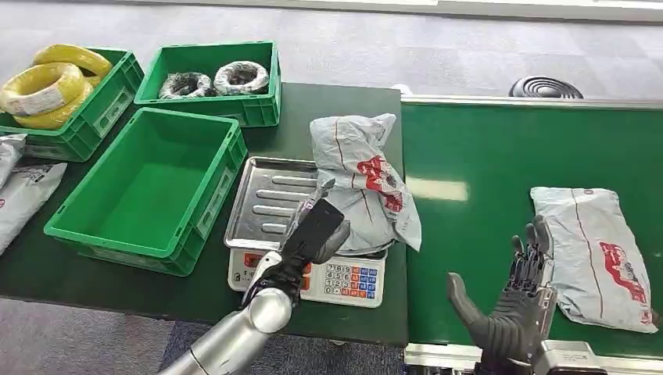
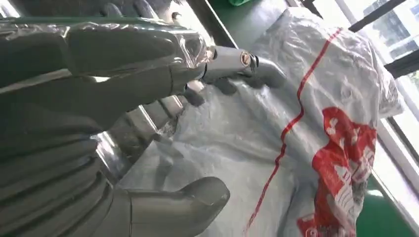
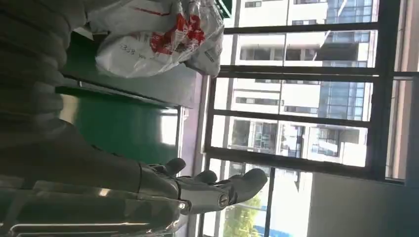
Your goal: Moved the parcel from conveyor to table for the left to box.
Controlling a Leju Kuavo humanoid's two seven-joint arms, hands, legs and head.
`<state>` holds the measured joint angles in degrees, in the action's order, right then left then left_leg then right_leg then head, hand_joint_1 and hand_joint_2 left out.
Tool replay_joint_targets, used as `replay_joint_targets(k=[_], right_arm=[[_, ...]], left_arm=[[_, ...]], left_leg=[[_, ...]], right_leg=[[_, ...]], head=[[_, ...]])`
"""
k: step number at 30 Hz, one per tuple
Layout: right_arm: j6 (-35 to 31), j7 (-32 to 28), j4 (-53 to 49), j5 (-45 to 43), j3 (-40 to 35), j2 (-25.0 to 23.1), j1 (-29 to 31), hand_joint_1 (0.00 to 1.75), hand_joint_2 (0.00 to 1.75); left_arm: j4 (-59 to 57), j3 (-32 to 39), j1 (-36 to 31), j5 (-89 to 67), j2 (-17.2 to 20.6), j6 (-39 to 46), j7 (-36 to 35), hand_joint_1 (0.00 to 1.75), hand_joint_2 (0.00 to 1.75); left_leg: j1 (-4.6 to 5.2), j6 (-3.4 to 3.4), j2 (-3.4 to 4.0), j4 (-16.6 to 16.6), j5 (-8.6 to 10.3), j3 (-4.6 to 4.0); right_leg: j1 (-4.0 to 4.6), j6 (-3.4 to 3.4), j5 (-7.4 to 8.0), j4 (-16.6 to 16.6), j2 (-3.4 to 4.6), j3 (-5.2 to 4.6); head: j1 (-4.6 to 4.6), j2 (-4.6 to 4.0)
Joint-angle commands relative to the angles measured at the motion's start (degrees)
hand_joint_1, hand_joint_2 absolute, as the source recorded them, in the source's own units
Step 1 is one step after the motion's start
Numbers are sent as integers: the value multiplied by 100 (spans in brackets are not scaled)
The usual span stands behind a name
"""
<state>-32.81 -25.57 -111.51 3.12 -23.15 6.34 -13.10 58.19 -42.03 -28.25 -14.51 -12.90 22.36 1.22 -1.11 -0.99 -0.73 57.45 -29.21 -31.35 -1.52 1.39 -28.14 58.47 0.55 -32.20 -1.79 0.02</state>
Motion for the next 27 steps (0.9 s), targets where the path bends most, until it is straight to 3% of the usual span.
replay_joint_targets(k=[1,15,21,22,23,24,27], right_arm=[[136,20,143,8,44,-50,92,0,175],[300,58,102,67,100,-116,73,0,175],[562,45,225,61,148,-187,141,0,175],[598,58,244,83,167,-245,167,0,175],[606,61,241,87,168,-251,173,0,175],[625,80,236,115,186,-284,179,0,175],[640,100,174,170,240,-336,137,0,175]], left_arm=[[-419,-475,-131,-164,126,-80,-119,0,175],[-619,-606,-176,-620,84,107,-288,0,175],[-1074,-344,-172,-1007,47,126,-406,3,175],[-1100,-291,-125,-1146,46,131,-438,47,175],[-1104,-280,-117,-1153,47,123,-443,79,175],[-1112,-261,-86,-1261,36,121,-483,169,175],[-1201,-240,-56,-1611,1,86,-615,175,175]], left_leg=[[0,4,5,-8,4,6],[0,6,7,-10,6,4],[1,9,18,-28,16,12],[0,4,9,-11,6,8],[-1,6,16,-20,10,10],[0,5,16,-17,7,10],[0,5,14,-15,6,9]], right_leg=[[2,-10,4,-8,-2,5],[3,-13,7,-10,-3,3],[4,-20,19,-27,2,7],[3,-11,7,-10,1,5],[5,-16,14,-18,5,5],[3,-14,10,-14,6,5],[3,-14,9,-13,4,5]], head=[[0,0],[0,0],[0,0],[-2,0],[0,0],[-2,0],[0,0]])
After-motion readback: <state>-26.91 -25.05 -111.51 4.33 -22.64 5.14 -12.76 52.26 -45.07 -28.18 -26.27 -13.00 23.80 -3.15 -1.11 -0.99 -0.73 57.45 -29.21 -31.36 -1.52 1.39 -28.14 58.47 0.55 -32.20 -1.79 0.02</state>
